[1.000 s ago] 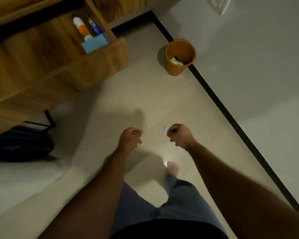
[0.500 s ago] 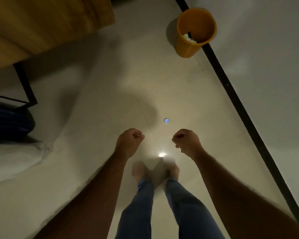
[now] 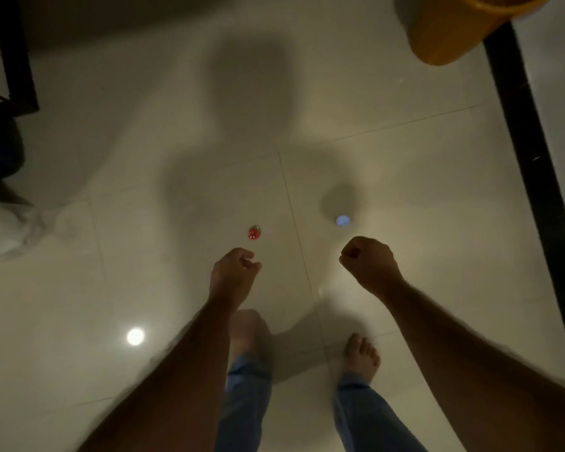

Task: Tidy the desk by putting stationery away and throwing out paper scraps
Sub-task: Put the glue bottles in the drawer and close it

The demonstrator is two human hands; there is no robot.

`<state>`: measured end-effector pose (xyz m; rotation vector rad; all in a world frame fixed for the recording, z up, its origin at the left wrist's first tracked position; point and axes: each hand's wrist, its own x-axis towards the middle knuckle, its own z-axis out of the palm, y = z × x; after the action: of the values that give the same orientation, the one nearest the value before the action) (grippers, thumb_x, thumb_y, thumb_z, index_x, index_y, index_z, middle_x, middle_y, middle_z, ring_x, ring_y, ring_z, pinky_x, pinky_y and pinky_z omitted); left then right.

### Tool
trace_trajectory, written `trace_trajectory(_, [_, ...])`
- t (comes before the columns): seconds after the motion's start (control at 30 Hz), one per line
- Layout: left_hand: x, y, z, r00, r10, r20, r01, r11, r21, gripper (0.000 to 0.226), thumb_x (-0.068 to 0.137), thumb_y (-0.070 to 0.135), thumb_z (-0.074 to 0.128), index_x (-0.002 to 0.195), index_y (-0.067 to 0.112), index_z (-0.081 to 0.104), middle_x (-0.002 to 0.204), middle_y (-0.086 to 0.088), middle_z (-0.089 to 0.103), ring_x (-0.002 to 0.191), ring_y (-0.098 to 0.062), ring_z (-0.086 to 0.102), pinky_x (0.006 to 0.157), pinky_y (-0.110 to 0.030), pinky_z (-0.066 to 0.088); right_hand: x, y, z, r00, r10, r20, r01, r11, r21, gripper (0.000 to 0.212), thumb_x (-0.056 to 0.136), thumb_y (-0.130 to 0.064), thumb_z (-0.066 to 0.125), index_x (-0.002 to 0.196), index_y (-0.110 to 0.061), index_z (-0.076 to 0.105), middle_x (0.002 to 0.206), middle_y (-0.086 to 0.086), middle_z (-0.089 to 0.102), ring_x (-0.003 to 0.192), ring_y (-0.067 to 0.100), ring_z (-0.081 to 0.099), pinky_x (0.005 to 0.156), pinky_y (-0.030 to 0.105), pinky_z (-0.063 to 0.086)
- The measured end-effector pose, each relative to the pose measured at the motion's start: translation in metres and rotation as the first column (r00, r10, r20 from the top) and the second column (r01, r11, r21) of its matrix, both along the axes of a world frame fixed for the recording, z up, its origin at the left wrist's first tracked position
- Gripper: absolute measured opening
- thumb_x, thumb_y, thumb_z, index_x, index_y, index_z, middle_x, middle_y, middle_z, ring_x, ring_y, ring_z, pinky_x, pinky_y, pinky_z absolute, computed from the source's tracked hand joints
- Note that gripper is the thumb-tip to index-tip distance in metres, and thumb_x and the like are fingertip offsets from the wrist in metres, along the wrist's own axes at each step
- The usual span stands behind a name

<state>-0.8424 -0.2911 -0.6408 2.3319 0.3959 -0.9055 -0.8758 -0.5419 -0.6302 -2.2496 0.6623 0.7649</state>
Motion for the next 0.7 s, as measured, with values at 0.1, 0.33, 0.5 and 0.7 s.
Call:
trace_trajectory(0.1, [0.015,-0.012,-0.051,0.996,0.074,0.050,-0.075,0.997,0.027,0.035,0.083,0.026,0.071,0.115,0.014,0.064,0.108,-0.005,0.070,0.100,-0.017,0.064,0.082,-0.022,0.041,0.016,-0.005,-0.048,0.998,0.040,0.046,-0.038,0.999,-0.037,0.007,0.084,-0.013,0.062,0.080,-0.010,0.068,0.087,0.001,0.069,0.081,0.019,0.065,0.057,0.015,0.034])
trace_trajectory(0.33, [0.032,-0.010,-0.172,0.967,0.240,0.090,-0.250,0.960,0.128,0.057,0.079,0.030,0.075,0.129,0.015,0.055,0.125,-0.013,0.061,0.113,-0.027,0.060,0.094,-0.032,0.046,0.017,-0.001,-0.140,0.994,0.057,0.098,-0.060,0.998,0.027,0.007,0.083,-0.014,0.064,0.076,-0.013,0.064,0.070,-0.004,0.067,0.071,0.012,0.063,0.061,0.016,0.042])
trace_trajectory(0.5, [0.038,-0.020,-0.225,0.970,0.196,0.146,-0.220,0.961,0.170,0.046,0.086,0.030,0.063,0.129,0.016,0.054,0.119,-0.018,0.055,0.107,-0.038,0.058,0.090,-0.041,0.050,0.007,-0.002,-0.179,0.994,0.090,0.063,-0.093,0.994,0.055,0.005,0.084,-0.017,0.067,0.079,-0.017,0.065,0.070,-0.008,0.066,0.072,0.010,0.063,0.069,0.025,0.048])
trace_trajectory(0.7, [0.044,-0.029,-0.253,0.971,0.172,0.164,-0.203,0.960,0.193,0.025,0.089,0.015,0.058,0.113,0.010,0.063,0.112,-0.016,0.054,0.097,-0.035,0.058,0.086,-0.037,0.048,0.005,-0.013,-0.200,0.997,0.069,0.045,-0.070,0.997,0.035,0.008,0.084,-0.020,0.068,0.078,-0.022,0.065,0.071,-0.011,0.065,0.075,0.009,0.064,0.069,0.024,0.047])
